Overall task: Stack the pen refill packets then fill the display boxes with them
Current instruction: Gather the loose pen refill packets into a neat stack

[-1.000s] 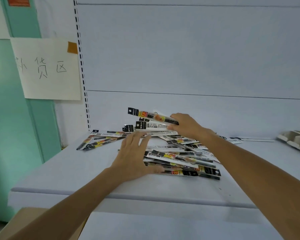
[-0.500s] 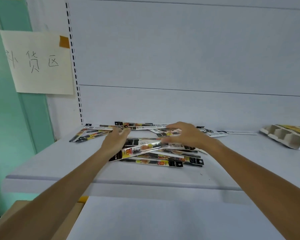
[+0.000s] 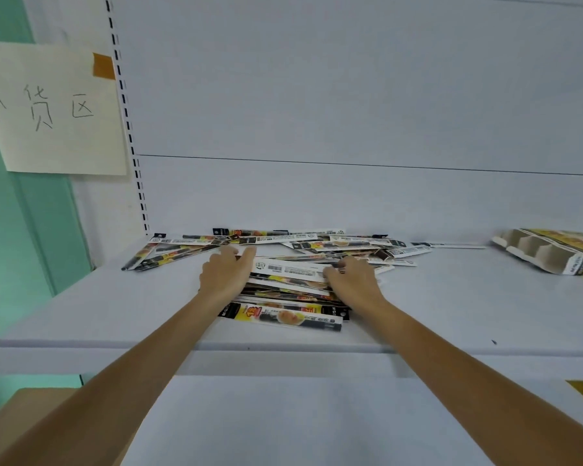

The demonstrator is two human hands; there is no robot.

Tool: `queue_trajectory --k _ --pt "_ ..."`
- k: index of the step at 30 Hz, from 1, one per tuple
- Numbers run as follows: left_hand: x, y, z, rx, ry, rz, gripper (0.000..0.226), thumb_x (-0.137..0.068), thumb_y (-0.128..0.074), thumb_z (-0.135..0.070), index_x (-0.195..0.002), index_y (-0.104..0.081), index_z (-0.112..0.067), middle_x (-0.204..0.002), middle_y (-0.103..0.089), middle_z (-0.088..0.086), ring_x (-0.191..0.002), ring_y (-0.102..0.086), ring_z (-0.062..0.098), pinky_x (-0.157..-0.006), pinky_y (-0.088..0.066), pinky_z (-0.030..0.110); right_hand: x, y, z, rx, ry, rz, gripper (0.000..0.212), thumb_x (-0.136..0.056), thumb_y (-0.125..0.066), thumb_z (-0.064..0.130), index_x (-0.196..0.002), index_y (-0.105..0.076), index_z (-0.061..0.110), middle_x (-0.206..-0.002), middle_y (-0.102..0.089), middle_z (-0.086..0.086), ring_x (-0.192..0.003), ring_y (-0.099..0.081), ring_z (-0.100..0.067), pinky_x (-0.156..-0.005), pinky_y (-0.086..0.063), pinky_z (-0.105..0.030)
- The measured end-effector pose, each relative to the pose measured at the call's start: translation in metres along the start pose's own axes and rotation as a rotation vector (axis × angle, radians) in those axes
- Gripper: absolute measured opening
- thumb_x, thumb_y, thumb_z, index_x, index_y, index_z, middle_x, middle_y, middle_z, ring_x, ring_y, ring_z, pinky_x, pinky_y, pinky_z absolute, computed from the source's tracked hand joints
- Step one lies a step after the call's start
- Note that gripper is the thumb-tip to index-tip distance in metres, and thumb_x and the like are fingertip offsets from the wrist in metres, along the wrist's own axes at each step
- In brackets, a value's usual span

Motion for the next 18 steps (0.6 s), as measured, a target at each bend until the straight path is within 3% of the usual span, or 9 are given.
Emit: queue_trajectory --k 3,6,8,10,13,15,18 --pt "0.003 0.009 -0.006 -0.238 -0.085 -0.058 0.061 -0.089 -0.032 -0.057 -0.132 -0.043 -0.016 -0.135 -0.047 0.013 -0.126 -0.039 0.032 -0.106 -0.029 0.051 -0.005 -0.014 0.008 0.027 0.012 0.004 0.02 -0.082 -0.048 0.033 -0.072 -0.046 0.015 -0.096 -0.053 -0.011 -0.096 -0.046 -0.026 -0.078 -0.042 -0.038" --pt "0.019 0.025 -0.035 -0.5 -0.462 -0.124 0.067 -0.086 -0.029 -0.064 -0.136 -0.042 -0.021 -0.151 -0.025 0.007 -0.142 -0.014 0.025 -0.114 -0.009 0.05 -0.006 -0.008 0.009 0.097 0.022 -0.076 0.036 -0.084 -0.041 0.046 -0.081 -0.056 0.013 -0.1 -0.059 -0.01 -0.099 -0.052 -0.026 -0.083 -0.046 -0.038" --pt "0.036 0.021 -0.047 -0.468 -0.666 0.131 0.092 -0.067 -0.021 -0.085 -0.138 -0.039 -0.029 -0.152 -0.023 -0.002 -0.142 -0.011 0.016 -0.116 -0.011 0.042 -0.008 0.011 0.011 0.136 0.092 -0.196 0.031 -0.089 -0.044 0.038 -0.092 -0.059 0.011 -0.105 -0.058 -0.01 -0.102 -0.052 -0.026 -0.088 -0.046 -0.039" --pt "0.054 0.009 -0.047 -0.48 -0.686 0.446 0.11 -0.051 -0.022 -0.096 -0.143 -0.027 -0.037 -0.155 -0.013 -0.01 -0.142 -0.003 0.008 -0.115 -0.009 0.036 -0.015 0.031 0.013 0.237 0.187 -0.258 0.023 -0.089 -0.05 0.023 -0.104 -0.058 0.009 -0.114 -0.055 -0.01 -0.108 -0.048 -0.024 -0.089 -0.041 -0.033" --pt "0.067 -0.004 -0.039 -0.613 -0.67 0.602 0.119 -0.043 -0.028 -0.097 -0.146 -0.008 -0.041 -0.156 0.001 -0.014 -0.142 0.007 0.006 -0.115 -0.001 0.034 -0.03 0.042 0.006 0.363 0.229 -0.038 0.051 -0.084 -0.063 0.026 -0.13 -0.045 0.012 -0.138 -0.042 -0.009 -0.128 -0.035 -0.023 -0.102 -0.032 -0.034" --pt "0.068 -0.006 -0.041 -0.691 -0.688 0.561 0.114 -0.051 -0.041 -0.091 -0.146 -0.008 -0.038 -0.156 -0.003 -0.012 -0.142 0.0 0.007 -0.114 -0.003 0.032 -0.035 0.037 -0.001 0.317 0.212 0.191 0.071 -0.083 -0.067 0.036 -0.142 -0.033 0.016 -0.149 -0.032 -0.005 -0.136 -0.029 -0.022 -0.108 -0.027 -0.035" --pt "0.064 -0.003 -0.046 -0.717 -0.704 0.474 0.105 -0.065 -0.056 -0.077 -0.147 -0.009 -0.031 -0.153 -0.016 -0.011 -0.139 -0.015 0.01 -0.113 -0.011 0.031 -0.043 0.035 -0.01 0.246 0.177 0.346 0.087 -0.075 -0.071 0.046 -0.146 -0.026 0.025 -0.153 -0.025 0.001 -0.139 -0.026 -0.02 -0.109 -0.025 -0.034"
Point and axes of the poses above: each hand's wrist, its own x-axis away from the middle knuckle, its own y-axis out of the back of the hand, z = x × y, the point moved 6 cm from there along -x, towards the middle knuckle
